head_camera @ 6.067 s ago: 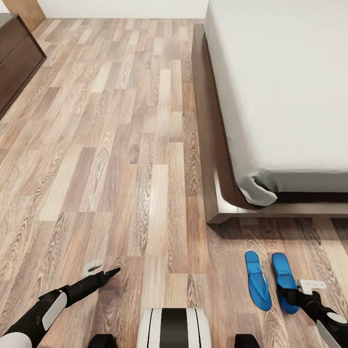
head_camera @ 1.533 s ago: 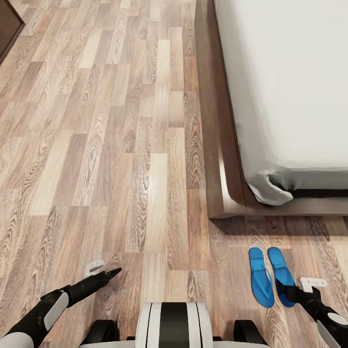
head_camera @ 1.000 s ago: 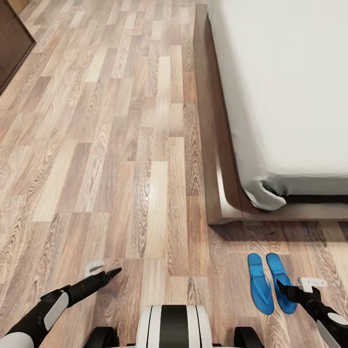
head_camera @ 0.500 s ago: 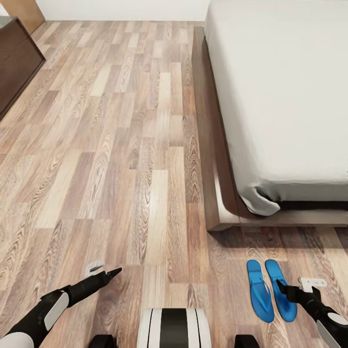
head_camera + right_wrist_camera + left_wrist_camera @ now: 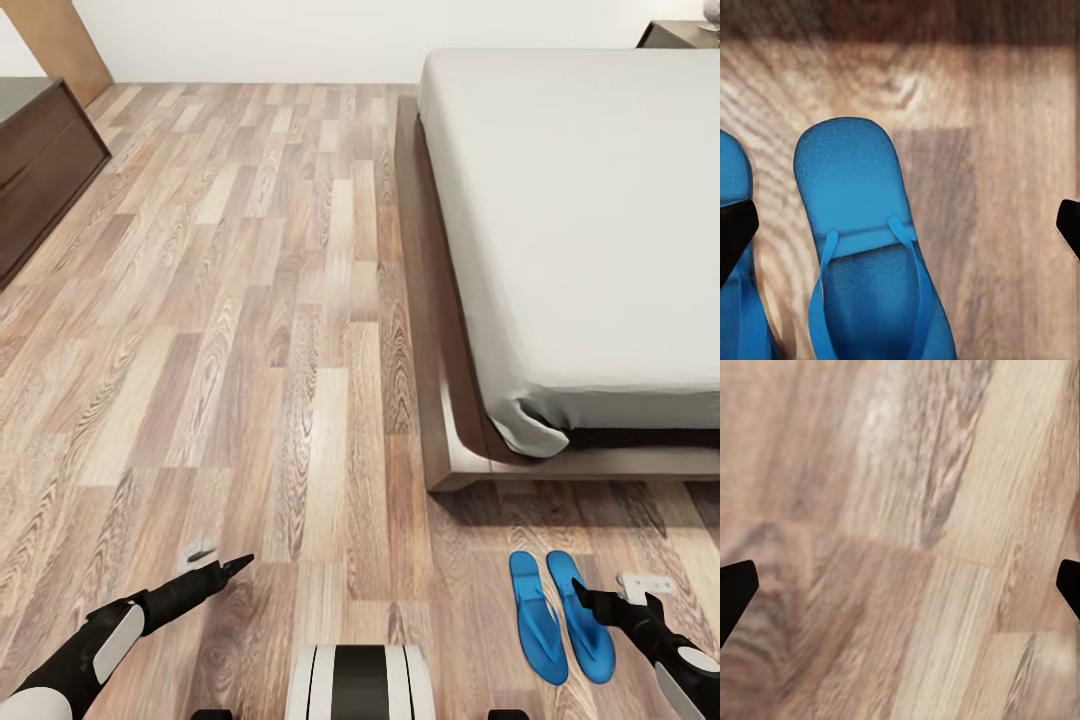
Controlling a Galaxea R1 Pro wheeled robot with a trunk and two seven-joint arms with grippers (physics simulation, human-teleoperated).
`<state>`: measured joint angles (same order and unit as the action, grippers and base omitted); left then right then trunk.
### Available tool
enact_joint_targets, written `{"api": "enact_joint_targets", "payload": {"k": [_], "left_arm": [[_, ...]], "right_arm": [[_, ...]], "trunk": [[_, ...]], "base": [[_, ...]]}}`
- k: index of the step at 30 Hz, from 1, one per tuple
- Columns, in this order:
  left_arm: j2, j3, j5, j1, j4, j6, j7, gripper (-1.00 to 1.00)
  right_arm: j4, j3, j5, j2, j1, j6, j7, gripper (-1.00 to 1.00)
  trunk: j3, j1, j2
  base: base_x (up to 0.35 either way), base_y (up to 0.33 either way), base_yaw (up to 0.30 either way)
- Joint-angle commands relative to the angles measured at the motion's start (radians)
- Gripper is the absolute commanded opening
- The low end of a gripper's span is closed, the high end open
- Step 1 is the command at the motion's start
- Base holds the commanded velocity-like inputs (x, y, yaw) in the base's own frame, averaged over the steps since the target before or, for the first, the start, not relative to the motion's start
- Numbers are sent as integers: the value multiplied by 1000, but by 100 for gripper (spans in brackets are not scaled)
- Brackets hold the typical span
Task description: In the bedroom, move the book from the bed onto either nightstand, and place the two sandals side by side next to the bed.
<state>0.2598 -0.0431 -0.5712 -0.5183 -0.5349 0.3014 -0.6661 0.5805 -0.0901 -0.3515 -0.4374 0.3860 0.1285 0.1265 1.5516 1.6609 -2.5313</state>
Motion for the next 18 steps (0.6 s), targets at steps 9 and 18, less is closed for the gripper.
{"api": "enact_joint_targets", "payload": {"k": [9,18], "left_arm": [[1,-5,-9,0,0,7,0,100],[1,-4,-9,0,0,7,0,100]], "right_arm": [[0,-6,-11,-1,1,5,1,100],[1,-6,-11,-1,1,5,2,100]], "trunk": [[-34,-4,2],[-69,-8,4]], "base": [[0,0,0],[0,0,0]]}}
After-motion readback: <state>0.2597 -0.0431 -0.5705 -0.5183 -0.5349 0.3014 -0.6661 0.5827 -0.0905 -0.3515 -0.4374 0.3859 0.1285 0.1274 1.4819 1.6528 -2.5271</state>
